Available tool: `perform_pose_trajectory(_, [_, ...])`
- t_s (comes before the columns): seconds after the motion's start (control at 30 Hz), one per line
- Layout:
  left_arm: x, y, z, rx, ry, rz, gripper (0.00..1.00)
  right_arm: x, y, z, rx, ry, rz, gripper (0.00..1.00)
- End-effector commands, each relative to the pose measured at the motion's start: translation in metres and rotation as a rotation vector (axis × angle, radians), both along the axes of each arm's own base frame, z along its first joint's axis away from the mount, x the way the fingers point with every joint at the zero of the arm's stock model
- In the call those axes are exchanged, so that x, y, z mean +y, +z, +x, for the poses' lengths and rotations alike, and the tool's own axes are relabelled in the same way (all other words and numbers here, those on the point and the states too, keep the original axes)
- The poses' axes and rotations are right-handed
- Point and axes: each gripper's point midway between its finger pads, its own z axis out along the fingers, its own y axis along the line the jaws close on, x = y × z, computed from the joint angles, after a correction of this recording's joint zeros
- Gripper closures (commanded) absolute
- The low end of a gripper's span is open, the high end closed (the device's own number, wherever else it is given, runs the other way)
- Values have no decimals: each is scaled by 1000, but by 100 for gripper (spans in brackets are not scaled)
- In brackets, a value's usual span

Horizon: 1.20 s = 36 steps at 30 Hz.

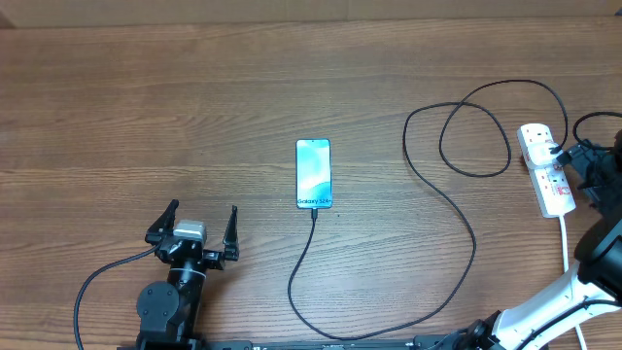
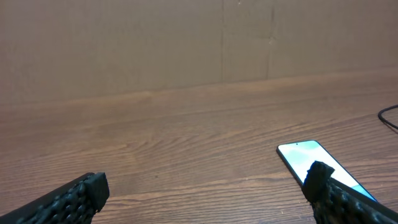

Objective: Plug charger to phone and switch on socket
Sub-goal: 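Press down the power strip switch with the right gripper fingertips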

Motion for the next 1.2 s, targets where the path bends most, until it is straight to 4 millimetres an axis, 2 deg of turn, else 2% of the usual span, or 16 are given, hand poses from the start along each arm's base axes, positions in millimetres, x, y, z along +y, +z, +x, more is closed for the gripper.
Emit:
perform_pose_trajectory(0.0, [3,0,0,-5,11,20,0,-2,2,4,-9,-4,1,0])
perform_pose_trajectory(0.17, [3,0,0,-5,11,20,0,4,-1,6,-21,10,34,0])
perform_pose_trajectory(0.43, [3,0,0,-5,11,20,0,14,-22,0,23,14,102,0])
perform_pose_trajectory(0.63, [3,0,0,-5,11,20,0,21,-22,-6,44,18,131,0])
perform_pose_trajectory(0.77, [3,0,0,-5,11,20,0,34,-21,3,-8,104,195,0])
perform_pose_trajectory(1.17, [3,0,0,-5,11,20,0,35,-22,2,-1,102,200,0])
